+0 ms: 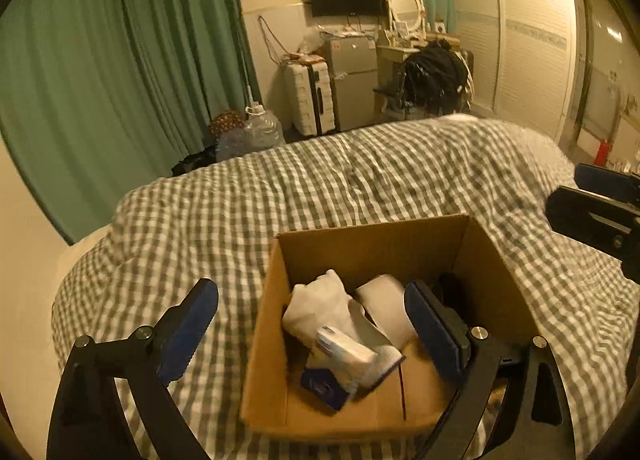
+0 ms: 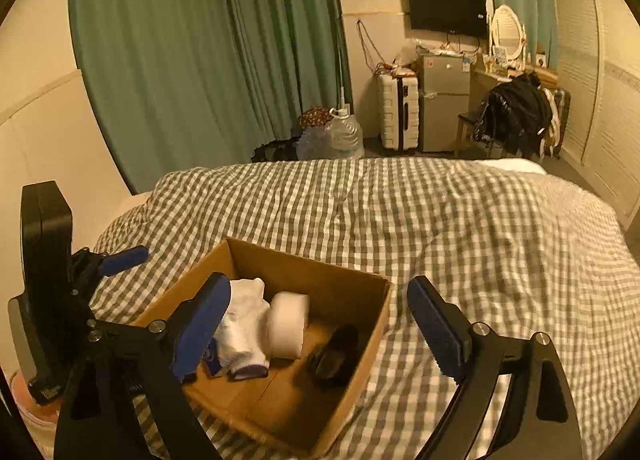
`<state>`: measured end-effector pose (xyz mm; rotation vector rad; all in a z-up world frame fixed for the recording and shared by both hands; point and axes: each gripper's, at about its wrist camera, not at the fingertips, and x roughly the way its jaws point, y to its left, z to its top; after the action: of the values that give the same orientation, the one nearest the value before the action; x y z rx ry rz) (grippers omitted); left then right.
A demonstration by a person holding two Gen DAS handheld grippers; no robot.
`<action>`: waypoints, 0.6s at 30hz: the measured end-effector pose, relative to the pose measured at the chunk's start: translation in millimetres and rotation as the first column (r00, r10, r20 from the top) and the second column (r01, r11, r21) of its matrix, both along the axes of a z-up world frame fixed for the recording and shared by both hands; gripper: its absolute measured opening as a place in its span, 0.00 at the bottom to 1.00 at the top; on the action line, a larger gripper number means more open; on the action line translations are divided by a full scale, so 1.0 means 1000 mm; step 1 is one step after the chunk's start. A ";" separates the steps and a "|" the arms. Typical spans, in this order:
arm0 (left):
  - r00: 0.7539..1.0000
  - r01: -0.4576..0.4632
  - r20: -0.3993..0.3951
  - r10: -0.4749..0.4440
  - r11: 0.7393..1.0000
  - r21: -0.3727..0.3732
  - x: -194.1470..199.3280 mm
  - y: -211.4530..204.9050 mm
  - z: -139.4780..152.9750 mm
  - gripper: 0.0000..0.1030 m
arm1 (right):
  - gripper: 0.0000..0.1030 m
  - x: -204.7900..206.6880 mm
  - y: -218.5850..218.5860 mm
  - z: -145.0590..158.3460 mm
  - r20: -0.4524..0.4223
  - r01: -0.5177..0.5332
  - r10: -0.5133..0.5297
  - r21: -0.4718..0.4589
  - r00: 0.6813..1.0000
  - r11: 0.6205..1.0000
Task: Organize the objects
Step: 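Carry the tissue pack and tape roll into the box and release both, then withdraw both tools from the box toward the white bottles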
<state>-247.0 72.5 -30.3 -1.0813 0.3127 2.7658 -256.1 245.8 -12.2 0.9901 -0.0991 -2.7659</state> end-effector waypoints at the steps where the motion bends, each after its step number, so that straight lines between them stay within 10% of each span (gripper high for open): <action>1: 1.000 -0.007 -0.008 0.007 1.000 0.009 0.005 -0.006 0.005 0.94 | 0.88 0.010 -0.002 0.007 -0.012 0.001 -0.001 0.013 1.000 1.000; 18: 0.986 -0.056 -0.148 0.079 0.987 0.152 0.131 -0.043 0.095 0.97 | 0.88 0.170 -0.043 0.109 -0.224 0.003 0.035 0.165 0.974 0.986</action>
<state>-116.3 29.7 64.2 -0.8614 0.0880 2.8851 -85.8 202.6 97.2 0.6979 0.1732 -2.8860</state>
